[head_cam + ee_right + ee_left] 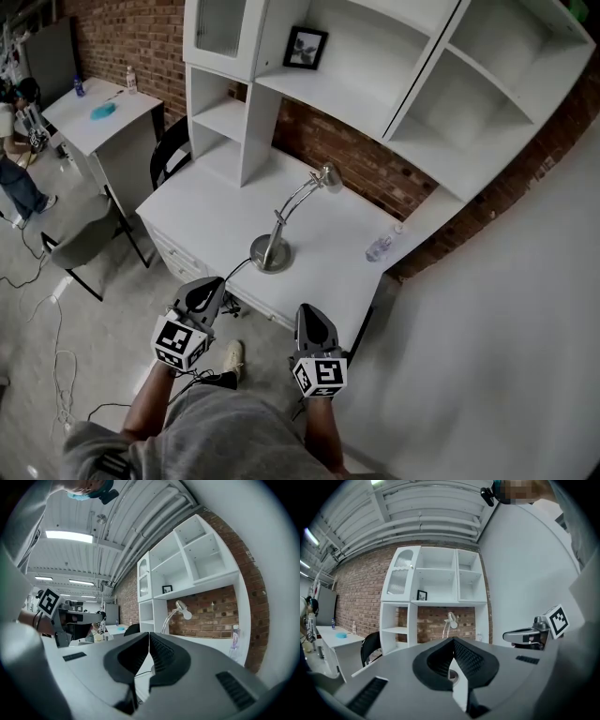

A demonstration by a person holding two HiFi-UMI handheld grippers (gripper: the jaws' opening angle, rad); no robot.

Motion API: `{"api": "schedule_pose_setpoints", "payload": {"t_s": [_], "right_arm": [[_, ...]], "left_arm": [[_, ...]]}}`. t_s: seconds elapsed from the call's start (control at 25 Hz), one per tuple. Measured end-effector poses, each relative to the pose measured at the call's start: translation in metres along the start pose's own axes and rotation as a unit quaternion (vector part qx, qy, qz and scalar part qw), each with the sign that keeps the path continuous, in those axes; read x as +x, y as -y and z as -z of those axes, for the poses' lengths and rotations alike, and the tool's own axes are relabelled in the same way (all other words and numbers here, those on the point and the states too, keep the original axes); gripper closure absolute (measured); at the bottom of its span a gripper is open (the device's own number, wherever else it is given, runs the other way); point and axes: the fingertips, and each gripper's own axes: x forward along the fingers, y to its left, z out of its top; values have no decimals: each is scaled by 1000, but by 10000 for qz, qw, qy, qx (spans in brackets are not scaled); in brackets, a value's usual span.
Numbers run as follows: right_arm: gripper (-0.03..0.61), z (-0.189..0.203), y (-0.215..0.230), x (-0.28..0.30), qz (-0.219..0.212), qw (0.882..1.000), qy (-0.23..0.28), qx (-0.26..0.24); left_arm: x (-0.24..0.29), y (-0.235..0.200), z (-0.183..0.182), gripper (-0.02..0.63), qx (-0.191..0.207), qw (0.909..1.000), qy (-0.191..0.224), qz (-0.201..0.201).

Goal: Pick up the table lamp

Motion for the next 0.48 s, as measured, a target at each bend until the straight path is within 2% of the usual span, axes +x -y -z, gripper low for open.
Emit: {"api": "schedule_pose_setpoints", "payload": {"t_s": [0.48], "right_arm": [[555,17,35,101,226,9994,-235,139]], "left_arm": [[85,-75,26,611,-138,9989,-408,164]]}}
